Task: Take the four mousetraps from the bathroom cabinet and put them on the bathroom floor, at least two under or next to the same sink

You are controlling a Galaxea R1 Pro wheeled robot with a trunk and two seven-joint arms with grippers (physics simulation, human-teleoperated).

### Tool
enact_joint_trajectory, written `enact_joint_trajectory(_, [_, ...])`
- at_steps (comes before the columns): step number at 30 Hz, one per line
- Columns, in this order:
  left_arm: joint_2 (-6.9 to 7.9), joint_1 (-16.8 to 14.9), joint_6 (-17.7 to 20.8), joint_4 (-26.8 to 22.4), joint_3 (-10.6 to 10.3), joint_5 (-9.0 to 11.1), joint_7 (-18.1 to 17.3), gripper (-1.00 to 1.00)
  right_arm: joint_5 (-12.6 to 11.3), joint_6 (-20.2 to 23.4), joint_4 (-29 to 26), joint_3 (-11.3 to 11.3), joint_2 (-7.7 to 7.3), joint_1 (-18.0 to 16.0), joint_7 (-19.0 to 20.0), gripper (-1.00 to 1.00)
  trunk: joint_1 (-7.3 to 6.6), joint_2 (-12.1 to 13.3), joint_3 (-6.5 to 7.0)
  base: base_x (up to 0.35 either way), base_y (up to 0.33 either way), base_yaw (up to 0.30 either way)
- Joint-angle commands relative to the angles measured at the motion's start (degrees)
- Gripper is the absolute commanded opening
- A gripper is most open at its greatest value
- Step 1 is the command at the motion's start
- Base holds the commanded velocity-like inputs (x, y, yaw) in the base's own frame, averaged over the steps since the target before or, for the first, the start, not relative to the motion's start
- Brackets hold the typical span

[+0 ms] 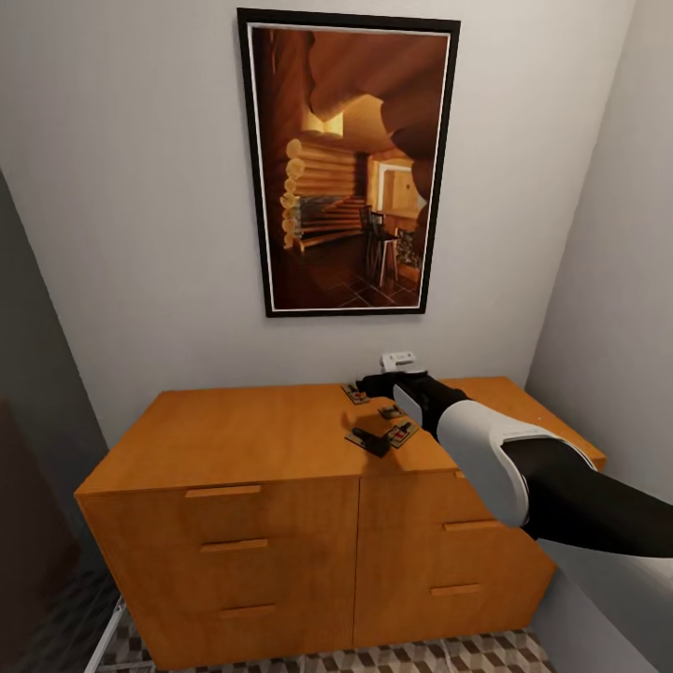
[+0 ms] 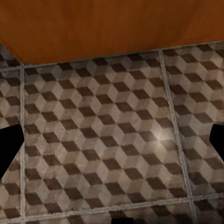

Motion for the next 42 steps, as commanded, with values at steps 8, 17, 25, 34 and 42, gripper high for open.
enact_joint_trajectory(8, [0.3,0.0,-0.3,5.0,-0.3,-0.1,0.1,1.0,0.4,0.4,-0.1,0.0,0.0,0.2,0.2,1.0,0.0,0.0,-0.06,0.0,0.0,0.0])
enact_joint_trajectory(17, [1.01,0.0,-0.4,9.7,-0.3,-0.2,0.3,1.0,0.3,0.4,-0.1,0.1,0.0,0.2,0.2,1.0,0.0,0.0,-0.06,0.0,0.0,0.0])
enact_joint_trajectory(25, [3.02,0.1,-0.4,15.5,-0.3,0.0,0.4,1.0,0.3,0.4,-0.1,0.1,0.0,0.2,0.2,1.0,0.0,0.0,-0.06,0.0,0.0,0.0])
enact_joint_trajectory(34, [4.84,0.1,-0.1,16.3,-0.3,0.3,0.5,1.0,0.4,0.5,0.0,0.1,0.0,0.3,0.1,1.0,0.0,0.0,-0.06,0.0,0.0,0.0])
enact_joint_trajectory(42, [4.97,0.2,0.1,16.3,-0.3,0.3,0.5,1.0,0.5,0.5,0.0,0.1,0.0,0.4,0.1,1.0,0.0,0.0,-0.06,0.0,0.0,0.0])
